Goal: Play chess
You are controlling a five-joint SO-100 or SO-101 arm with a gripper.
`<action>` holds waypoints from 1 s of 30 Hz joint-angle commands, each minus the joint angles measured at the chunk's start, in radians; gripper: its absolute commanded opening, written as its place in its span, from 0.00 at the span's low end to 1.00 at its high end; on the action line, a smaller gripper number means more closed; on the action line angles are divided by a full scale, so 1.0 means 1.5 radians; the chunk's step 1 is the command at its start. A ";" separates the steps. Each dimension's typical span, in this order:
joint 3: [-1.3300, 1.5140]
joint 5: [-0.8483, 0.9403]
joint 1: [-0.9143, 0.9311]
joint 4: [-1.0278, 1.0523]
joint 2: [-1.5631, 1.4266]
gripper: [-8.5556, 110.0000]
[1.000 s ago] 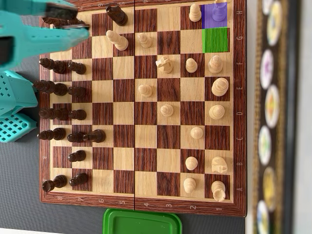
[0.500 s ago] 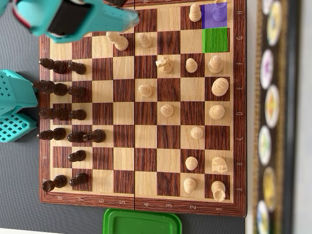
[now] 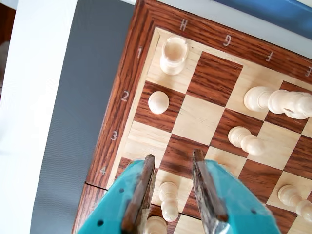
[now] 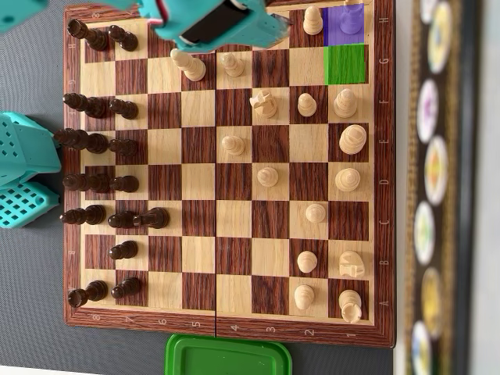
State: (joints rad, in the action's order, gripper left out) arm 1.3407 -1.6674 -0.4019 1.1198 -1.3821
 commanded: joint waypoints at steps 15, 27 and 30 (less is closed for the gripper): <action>-0.151 -0.008 0.017 -0.004 0.102 0.18; -0.237 -0.008 0.014 0.000 0.176 0.23; -0.254 -0.004 0.014 0.000 0.187 0.24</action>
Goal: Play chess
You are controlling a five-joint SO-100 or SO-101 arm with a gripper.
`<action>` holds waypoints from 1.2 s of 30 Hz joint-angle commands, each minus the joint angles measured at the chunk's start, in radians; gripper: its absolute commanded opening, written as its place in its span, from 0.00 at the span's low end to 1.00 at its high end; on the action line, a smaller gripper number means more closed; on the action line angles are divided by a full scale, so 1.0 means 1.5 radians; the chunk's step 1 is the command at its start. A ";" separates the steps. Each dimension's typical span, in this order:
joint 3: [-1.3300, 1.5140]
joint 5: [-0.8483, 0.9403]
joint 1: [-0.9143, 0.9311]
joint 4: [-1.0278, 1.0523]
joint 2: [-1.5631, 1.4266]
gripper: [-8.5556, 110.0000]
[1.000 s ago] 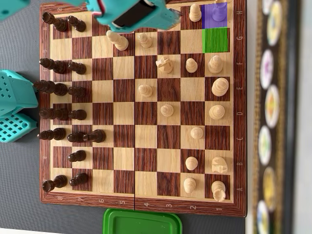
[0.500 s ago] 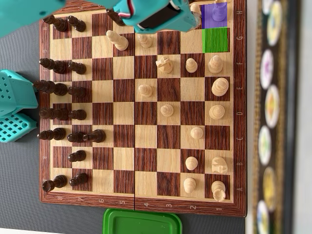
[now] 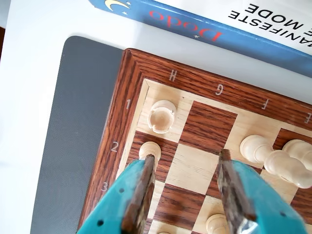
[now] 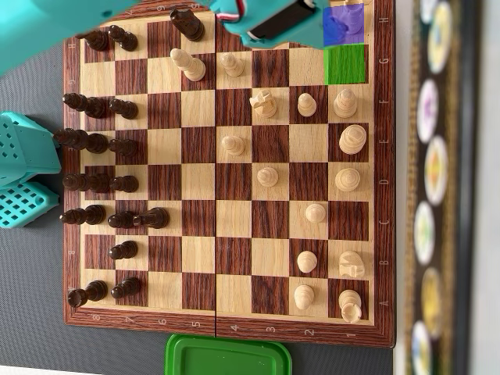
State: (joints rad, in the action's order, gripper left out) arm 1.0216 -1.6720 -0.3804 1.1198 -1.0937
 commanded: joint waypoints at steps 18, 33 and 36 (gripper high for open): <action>-0.145 -0.001 -0.017 -0.006 0.108 0.24; -0.193 0.001 -0.009 -0.007 0.159 0.24; -0.193 0.001 -0.006 -0.007 0.159 0.24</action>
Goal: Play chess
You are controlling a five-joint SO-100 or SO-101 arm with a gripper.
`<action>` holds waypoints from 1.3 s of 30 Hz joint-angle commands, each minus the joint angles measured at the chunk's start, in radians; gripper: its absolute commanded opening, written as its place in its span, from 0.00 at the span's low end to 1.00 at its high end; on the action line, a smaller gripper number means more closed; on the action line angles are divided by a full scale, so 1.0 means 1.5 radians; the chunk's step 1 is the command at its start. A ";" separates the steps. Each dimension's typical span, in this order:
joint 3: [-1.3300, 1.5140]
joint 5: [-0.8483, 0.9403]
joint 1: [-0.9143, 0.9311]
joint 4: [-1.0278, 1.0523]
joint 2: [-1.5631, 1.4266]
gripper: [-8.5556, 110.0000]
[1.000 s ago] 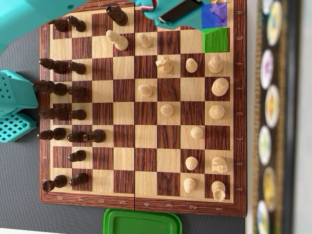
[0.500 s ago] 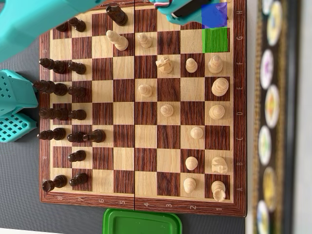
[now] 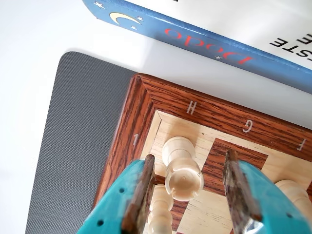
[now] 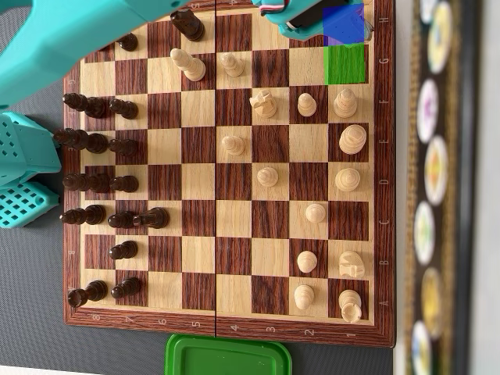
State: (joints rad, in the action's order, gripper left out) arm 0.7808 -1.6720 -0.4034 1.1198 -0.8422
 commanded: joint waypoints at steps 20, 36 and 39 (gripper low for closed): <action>-0.033 0.002 0.019 -0.007 -0.012 0.14; 0.002 0.004 0.039 0.000 -0.101 0.14; 0.017 0.004 0.045 -0.003 -0.119 0.14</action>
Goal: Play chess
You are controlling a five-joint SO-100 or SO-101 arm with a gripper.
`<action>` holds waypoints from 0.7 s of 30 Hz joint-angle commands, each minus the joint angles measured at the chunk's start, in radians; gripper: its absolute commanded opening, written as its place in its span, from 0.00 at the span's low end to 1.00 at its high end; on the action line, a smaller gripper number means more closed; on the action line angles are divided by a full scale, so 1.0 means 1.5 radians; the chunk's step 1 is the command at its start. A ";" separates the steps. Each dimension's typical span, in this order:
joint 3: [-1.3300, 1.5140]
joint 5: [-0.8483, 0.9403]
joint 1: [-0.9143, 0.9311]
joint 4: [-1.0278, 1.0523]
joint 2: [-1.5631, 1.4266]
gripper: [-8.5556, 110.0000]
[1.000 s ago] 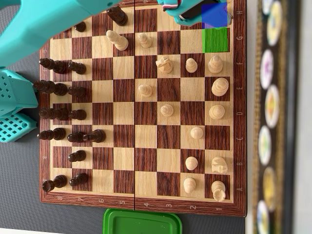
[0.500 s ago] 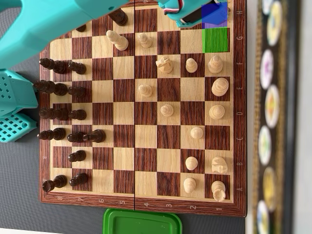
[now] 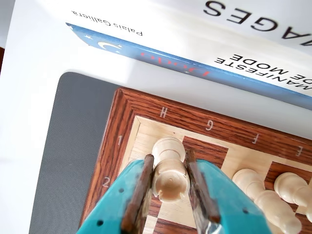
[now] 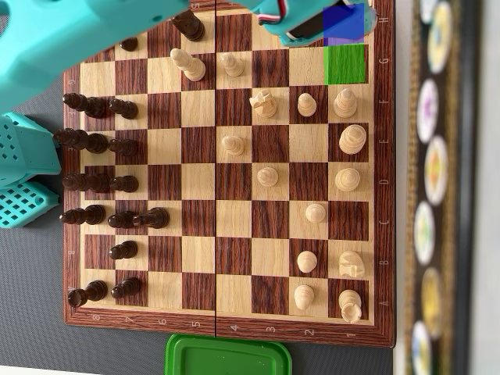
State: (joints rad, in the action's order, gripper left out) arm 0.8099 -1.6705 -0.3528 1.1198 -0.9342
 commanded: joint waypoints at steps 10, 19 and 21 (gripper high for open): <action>0.034 0.035 0.047 -0.006 -0.055 0.14; 0.059 0.035 0.057 -0.006 -0.055 0.14; 0.062 0.035 0.056 -0.005 -0.055 0.14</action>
State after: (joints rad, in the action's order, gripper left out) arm 0.9050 -1.6260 -0.2761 1.1198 -0.9480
